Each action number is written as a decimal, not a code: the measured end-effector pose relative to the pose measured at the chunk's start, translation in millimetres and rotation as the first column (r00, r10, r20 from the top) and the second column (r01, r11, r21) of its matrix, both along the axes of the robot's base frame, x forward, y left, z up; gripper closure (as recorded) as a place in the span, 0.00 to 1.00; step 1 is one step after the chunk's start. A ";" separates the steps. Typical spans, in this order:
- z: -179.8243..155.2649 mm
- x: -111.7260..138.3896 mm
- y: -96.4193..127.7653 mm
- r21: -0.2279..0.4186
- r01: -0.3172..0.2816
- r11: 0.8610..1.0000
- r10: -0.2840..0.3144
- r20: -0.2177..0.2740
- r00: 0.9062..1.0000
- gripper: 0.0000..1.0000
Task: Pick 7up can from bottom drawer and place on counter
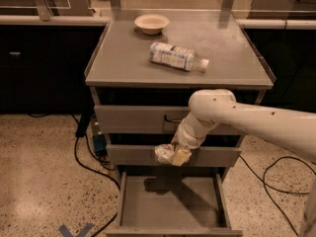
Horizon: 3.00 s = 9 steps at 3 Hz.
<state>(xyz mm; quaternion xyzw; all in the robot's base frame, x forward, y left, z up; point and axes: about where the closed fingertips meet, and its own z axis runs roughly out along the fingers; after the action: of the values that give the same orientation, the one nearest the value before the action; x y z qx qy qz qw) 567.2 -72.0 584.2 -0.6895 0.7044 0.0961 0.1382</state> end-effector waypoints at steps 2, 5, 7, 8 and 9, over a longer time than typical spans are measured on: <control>148.6 8.9 -15.2 -0.017 -0.038 0.999 0.039 0.097 0.995 1.00; 306.8 28.4 -24.7 -0.095 0.023 0.995 0.004 0.280 0.960 1.00; 310.2 36.6 -32.1 -0.118 0.038 0.992 -0.002 0.292 0.956 1.00; 324.9 61.1 -49.7 -0.168 0.071 0.983 -0.012 0.330 0.944 1.00; 345.9 91.2 -79.7 -0.231 0.130 0.964 -0.039 0.363 0.931 1.00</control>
Offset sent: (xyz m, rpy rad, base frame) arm 0.0142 -0.0228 0.2219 -0.0291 -0.1575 0.0478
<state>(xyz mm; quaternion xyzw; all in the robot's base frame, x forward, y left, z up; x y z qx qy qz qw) 658.4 -151.6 930.2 -0.6761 0.7035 -0.1263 0.1789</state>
